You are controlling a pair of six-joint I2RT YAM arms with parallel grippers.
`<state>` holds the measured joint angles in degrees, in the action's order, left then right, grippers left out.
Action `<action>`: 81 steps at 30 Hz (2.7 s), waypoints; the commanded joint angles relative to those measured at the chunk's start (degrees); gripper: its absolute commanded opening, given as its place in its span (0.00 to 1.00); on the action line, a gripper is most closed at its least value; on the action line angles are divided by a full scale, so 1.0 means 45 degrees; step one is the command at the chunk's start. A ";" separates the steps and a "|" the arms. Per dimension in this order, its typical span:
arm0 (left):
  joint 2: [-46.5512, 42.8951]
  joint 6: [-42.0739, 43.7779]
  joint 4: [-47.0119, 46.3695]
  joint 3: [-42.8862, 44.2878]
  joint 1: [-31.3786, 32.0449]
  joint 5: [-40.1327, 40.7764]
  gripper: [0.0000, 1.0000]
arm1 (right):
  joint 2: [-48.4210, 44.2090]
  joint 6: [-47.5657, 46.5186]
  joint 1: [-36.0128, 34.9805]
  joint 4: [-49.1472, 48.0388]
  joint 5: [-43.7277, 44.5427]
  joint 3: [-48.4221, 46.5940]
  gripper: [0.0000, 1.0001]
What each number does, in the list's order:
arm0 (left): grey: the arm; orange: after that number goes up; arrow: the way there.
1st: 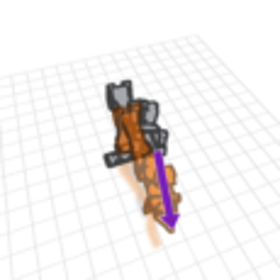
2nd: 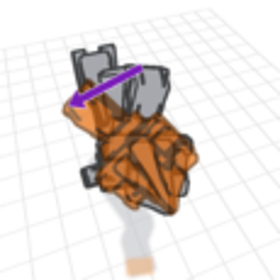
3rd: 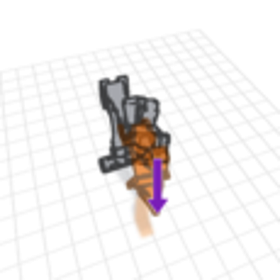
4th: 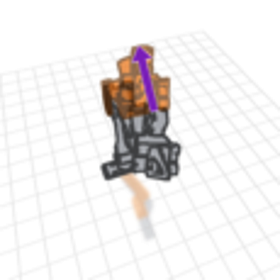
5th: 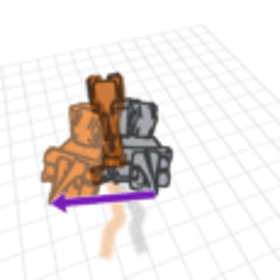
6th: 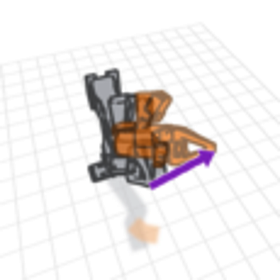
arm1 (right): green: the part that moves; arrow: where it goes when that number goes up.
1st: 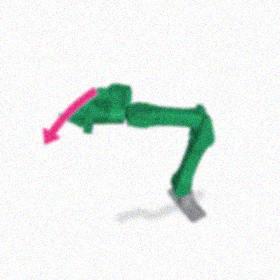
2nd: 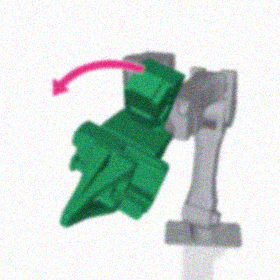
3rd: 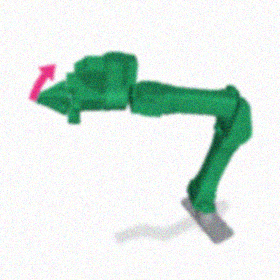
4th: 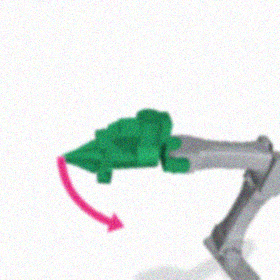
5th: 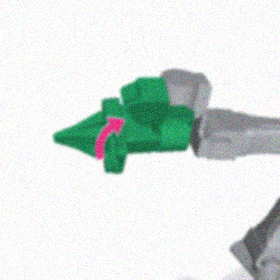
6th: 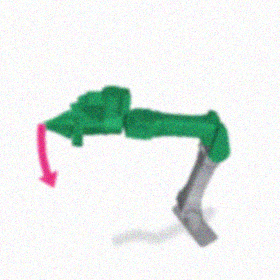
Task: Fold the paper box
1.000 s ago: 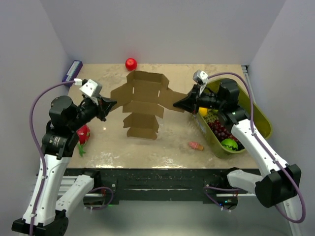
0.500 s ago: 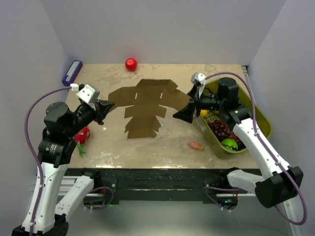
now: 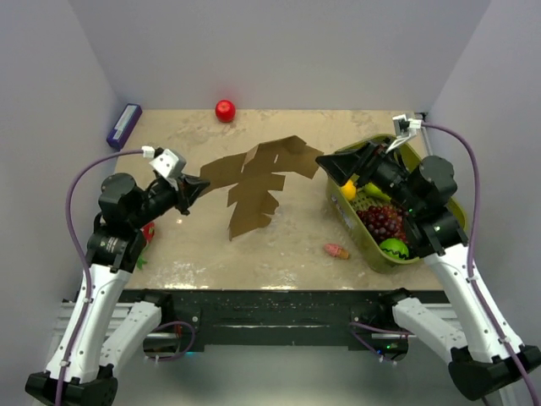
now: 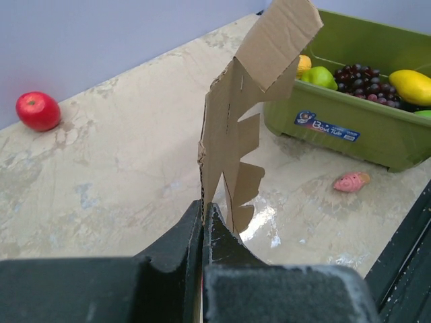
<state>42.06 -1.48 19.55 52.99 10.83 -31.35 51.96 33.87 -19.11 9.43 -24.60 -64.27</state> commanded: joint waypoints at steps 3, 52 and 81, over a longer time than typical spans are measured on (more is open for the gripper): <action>-0.0187 -0.0317 -0.2351 -0.0974 -0.0102 -0.1097 0.00 | 0.0480 0.5136 -0.1628 -0.4363 0.1537 0.1725 0.98; 0.2254 0.0426 -0.1610 0.0451 -0.0102 -0.3874 0.21 | 0.4196 -1.0535 -0.3096 0.2339 -0.0334 -0.2925 0.07; 0.1785 -0.2993 -0.4384 -0.4178 -0.0044 -0.1235 0.98 | 0.2964 -0.7956 -0.3077 0.3137 -0.1409 -0.3392 0.00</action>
<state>48.95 -15.51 2.15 33.85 10.63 -35.20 65.73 -4.29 -32.99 22.92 -28.75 -75.70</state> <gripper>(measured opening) 0.991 0.023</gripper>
